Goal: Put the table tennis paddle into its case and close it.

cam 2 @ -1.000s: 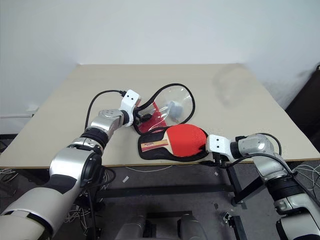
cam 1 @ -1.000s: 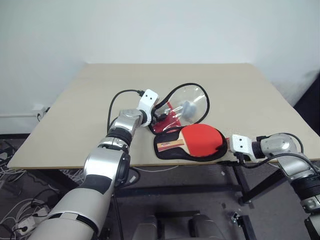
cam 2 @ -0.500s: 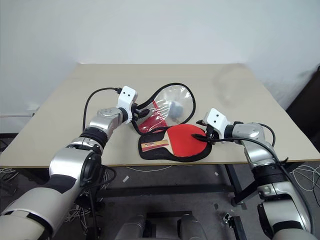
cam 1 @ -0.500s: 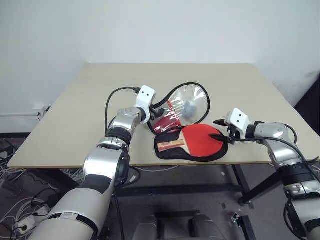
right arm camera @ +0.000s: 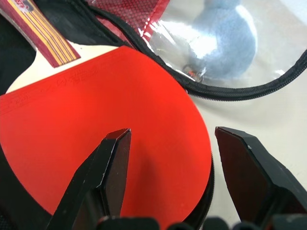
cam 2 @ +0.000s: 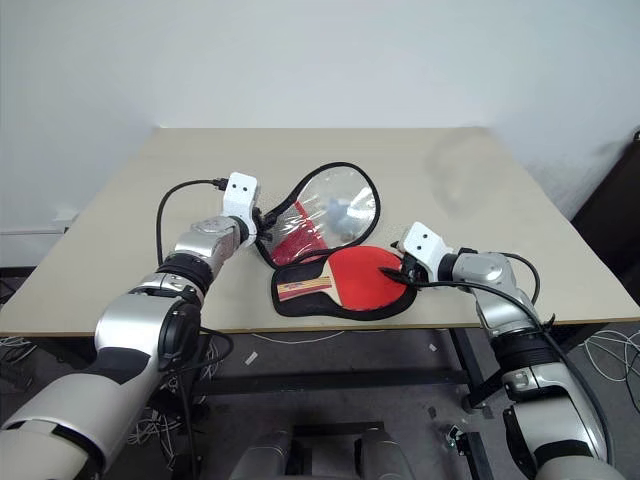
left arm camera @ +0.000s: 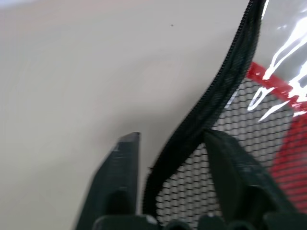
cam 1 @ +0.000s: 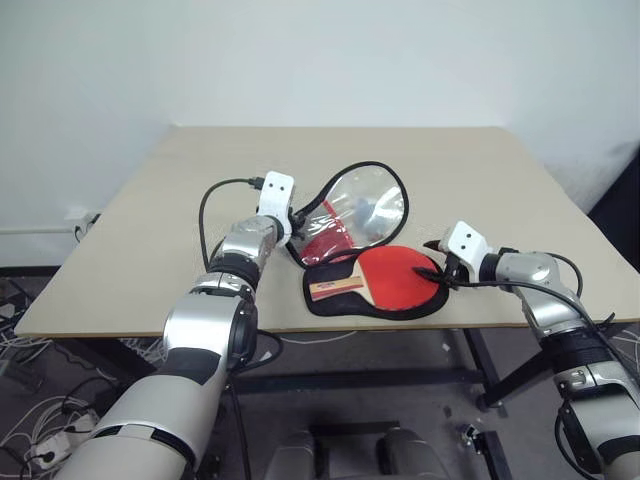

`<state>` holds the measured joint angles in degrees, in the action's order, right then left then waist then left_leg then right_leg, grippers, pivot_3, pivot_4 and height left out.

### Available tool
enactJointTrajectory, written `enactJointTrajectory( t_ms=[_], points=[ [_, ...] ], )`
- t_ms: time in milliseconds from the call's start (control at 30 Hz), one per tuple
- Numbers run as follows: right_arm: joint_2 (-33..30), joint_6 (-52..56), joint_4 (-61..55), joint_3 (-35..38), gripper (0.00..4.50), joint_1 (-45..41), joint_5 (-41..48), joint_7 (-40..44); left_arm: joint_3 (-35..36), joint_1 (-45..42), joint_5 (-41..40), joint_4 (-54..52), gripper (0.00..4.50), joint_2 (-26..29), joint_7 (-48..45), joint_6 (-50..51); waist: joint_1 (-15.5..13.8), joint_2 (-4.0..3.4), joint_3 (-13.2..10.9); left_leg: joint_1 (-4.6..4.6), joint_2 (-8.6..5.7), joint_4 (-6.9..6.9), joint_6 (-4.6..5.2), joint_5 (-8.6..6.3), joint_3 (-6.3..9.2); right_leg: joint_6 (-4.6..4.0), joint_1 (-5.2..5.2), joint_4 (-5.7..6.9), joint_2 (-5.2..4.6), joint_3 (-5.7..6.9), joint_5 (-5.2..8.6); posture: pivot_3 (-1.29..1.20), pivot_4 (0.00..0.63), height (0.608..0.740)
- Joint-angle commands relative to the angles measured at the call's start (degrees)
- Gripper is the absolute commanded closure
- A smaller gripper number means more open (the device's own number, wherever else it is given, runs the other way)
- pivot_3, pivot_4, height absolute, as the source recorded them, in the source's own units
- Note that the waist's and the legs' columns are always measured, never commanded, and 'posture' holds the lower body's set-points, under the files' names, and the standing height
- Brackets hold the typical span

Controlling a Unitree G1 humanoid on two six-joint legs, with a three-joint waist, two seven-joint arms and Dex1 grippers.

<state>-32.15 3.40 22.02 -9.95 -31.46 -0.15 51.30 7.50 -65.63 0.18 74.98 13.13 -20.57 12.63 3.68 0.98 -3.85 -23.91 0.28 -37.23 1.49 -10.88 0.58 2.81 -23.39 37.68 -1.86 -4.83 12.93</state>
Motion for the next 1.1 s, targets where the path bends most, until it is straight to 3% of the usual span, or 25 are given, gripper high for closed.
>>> enactJointTrajectory(
  t_ms=[33,267,400,533,833,1100],
  points=[
    [0.08,-0.39,-2.7,1.22,1.46,-0.54,0.17,-1.06,3.02,-2.66,-4.06,-1.14,3.49,-0.26,-5.95,3.05,0.0,0.0,0.0,-0.01,0.0,0.0,0.0,0.0,0.0,0.0,0.0,0.0,0.0,0.0,0.0,0.0,0.0,0.74],
    [0.51,-0.61,-2.69,1.07,1.46,-0.55,0.06,-2.16,3.62,-1.79,-5.88,-2.41,3.49,0.14,-12.77,6.52,0.01,0.0,0.0,0.0,0.0,-0.01,0.0,0.0,0.01,0.0,0.01,0.0,0.0,0.0,0.0,0.0,0.0,0.74],
    [0.81,-0.68,-2.43,0.96,1.46,-0.76,-0.19,-2.49,3.99,-1.07,-6.47,-4.5,3.49,0.84,-14.98,2.48,0.01,0.0,0.0,0.0,0.0,0.0,0.0,0.0,0.01,0.0,0.01,0.0,0.0,0.0,0.0,0.0,0.0,0.74],
    [0.96,-1.12,-2.2,0.84,1.46,-0.64,-0.85,-3.13,6.48,-0.57,-8.58,-6.56,2.82,2.32,-14.18,-1.29,0.03,0.0,0.0,0.0,0.0,0.0,0.0,0.0,0.0,0.0,0.0,0.0,0.0,-0.01,0.0,0.0,0.0,0.74],
    [1.14,-0.7,-3.38,1.05,1.46,0.5,-1.05,-3.56,10.64,3.04,-10.92,-7.22,0.52,5.68,-2.93,-1.88,0.0,0.0,0.0,0.02,0.01,0.0,0.0,0.0,0.01,0.0,0.03,0.0,0.0,-0.02,0.0,0.0,0.0,0.74],
    [1.82,0.73,-5.81,1.91,1.46,2.85,-0.32,-4.48,11.91,6.89,-13.23,-6.8,0.52,5.89,-5.39,3.74,-0.56,0.03,0.02,0.02,0.01,-0.04,0.0,0.0,0.02,-0.01,0.06,0.01,0.0,0.01,0.0,0.0,0.0,0.74]
  ],
)
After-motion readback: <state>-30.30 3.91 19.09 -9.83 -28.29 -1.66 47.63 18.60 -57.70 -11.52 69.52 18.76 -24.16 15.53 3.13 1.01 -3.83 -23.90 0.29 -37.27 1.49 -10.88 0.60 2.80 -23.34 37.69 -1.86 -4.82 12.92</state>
